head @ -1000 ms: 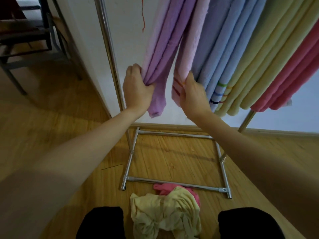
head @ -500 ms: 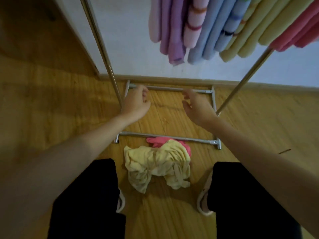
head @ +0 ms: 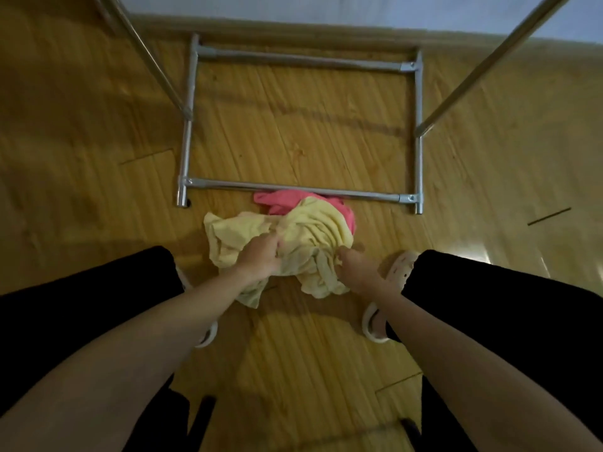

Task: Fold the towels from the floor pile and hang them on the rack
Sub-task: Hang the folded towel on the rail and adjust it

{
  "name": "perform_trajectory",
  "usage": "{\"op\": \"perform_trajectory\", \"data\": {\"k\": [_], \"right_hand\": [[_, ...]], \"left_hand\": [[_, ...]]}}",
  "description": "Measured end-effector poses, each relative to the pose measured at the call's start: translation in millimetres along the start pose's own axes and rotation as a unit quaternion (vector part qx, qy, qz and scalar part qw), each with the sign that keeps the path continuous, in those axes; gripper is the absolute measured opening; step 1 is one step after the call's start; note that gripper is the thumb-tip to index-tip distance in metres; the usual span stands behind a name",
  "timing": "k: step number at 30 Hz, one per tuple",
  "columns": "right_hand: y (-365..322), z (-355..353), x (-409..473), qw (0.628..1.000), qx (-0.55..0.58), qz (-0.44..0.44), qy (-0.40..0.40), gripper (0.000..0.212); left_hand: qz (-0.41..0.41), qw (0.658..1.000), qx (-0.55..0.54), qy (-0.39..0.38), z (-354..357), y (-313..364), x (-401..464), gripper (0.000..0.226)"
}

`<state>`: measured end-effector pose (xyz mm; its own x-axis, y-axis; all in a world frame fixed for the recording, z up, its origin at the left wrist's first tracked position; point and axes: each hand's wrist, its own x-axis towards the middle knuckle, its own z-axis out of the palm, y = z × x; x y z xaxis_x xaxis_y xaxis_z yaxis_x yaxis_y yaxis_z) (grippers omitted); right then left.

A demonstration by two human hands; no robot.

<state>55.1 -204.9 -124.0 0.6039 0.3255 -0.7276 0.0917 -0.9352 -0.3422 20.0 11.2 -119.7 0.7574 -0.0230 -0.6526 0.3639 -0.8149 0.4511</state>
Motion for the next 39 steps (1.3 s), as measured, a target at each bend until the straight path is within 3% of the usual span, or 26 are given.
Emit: {"op": "perform_trajectory", "data": {"k": [4, 10, 12, 15, 19, 21, 24, 26, 31, 36, 39], "right_hand": [[8, 44, 15, 0.998, 0.061, 0.029, -0.002, 0.039], [3, 72, 33, 0.986, 0.128, 0.057, 0.087, 0.048], [3, 79, 39, 0.98, 0.145, 0.081, 0.108, 0.04], [2, 82, 39, 0.97, 0.174, 0.126, 0.109, 0.01], [-1, 77, 28, 0.962, 0.22, 0.145, 0.077, 0.005], [-4, 76, 19, 0.958, 0.243, 0.124, 0.089, 0.027], [-14, 66, 2, 0.967, 0.214, 0.014, 0.136, 0.072], [-23, 54, -11, 0.973, 0.173, -0.044, 0.143, 0.077], [-38, 26, -42, 0.98, 0.111, -0.107, 0.123, 0.029], [-44, -9, -96, 0.96, 0.147, -0.149, 0.188, 0.019], [-52, -37, -140, 0.934, 0.225, -0.177, 0.212, 0.014]], "left_hand": [[-0.016, 1.0, 0.016, -0.022, 50, -10, 15, 0.032], [-0.078, 0.996, 0.031, 0.02, 81, -26, 28, 0.04], [-0.086, 0.996, 0.038, 0.007, 83, -33, 28, 0.03], [-0.092, 0.996, -0.009, -0.017, 81, -40, 24, 0.011], [-0.052, 0.998, -0.033, 0.028, 68, -33, 3, 0.006], [0.007, 0.996, -0.011, 0.092, 60, -24, -14, 0.006], [0.116, 0.979, 0.025, 0.168, 45, -7, -43, 0.006], [0.173, 0.967, 0.049, 0.182, 33, 3, -58, 0.008], [0.206, 0.962, 0.049, 0.173, 1, 28, -97, 0.02], [0.149, 0.966, -0.077, 0.198, -29, 55, -143, 0.017], [0.141, 0.955, -0.192, 0.178, -50, 72, -169, 0.011]]}}
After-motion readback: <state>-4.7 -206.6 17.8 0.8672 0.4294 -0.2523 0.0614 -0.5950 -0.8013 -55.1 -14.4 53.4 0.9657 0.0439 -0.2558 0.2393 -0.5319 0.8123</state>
